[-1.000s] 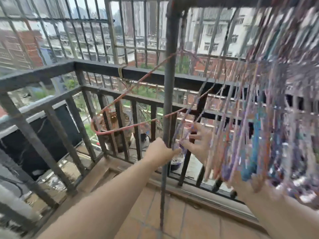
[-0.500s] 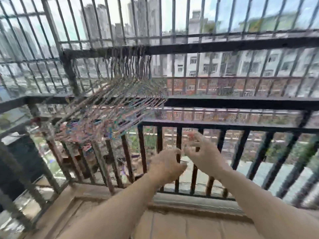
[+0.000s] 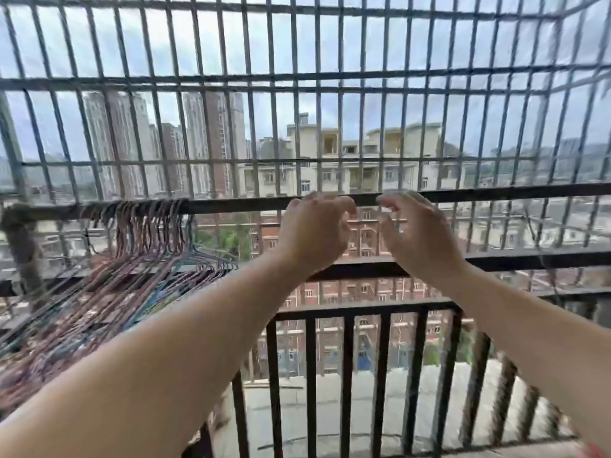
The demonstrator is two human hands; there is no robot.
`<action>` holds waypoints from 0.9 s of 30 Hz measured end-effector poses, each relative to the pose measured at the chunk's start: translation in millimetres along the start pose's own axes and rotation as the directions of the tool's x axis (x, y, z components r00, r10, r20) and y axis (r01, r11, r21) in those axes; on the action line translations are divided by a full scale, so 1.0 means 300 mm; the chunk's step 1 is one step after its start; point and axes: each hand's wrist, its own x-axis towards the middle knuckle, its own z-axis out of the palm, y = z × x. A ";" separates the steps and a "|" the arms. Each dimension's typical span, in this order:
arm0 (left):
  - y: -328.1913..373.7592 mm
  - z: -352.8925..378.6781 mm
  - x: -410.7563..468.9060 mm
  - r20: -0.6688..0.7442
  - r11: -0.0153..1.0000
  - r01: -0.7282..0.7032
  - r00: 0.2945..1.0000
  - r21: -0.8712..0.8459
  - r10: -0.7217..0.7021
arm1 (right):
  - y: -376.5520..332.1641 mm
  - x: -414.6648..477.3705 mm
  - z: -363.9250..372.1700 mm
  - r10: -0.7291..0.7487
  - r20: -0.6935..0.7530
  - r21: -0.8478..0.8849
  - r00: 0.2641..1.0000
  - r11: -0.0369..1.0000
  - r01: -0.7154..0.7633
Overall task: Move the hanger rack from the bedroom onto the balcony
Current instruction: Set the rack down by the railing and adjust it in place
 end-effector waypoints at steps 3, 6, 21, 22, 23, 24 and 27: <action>0.001 0.030 0.085 -0.002 0.994 0.044 0.999 0.098 -0.044 | 0.085 0.065 -0.008 -0.010 0.014 -0.120 1.000 0.993 0.012; 0.005 0.081 0.158 0.112 0.974 0.181 0.974 0.138 -0.197 | 0.173 0.111 0.004 0.036 0.027 -0.227 0.999 0.973 -0.029; -0.040 0.234 0.315 0.281 0.898 0.291 0.878 0.331 -0.388 | 0.463 0.265 0.194 0.041 0.167 -0.268 0.985 0.963 0.005; -0.050 0.237 0.318 0.293 0.897 0.300 0.870 0.324 -0.396 | 0.467 0.271 0.209 0.024 0.151 -0.267 0.988 0.963 0.017; -0.059 0.238 0.321 0.301 0.895 0.315 0.861 0.315 -0.409 | 0.467 0.277 0.222 0.008 0.135 -0.265 0.991 0.964 0.028; -0.068 0.239 0.323 0.298 0.891 0.325 0.857 0.317 -0.419 | 0.466 0.283 0.234 -0.007 0.119 -0.261 0.993 0.965 0.038; -0.086 0.250 0.324 0.238 0.872 0.328 0.872 0.364 -0.427 | 0.466 0.295 0.261 -0.033 0.099 -0.259 0.995 0.964 0.057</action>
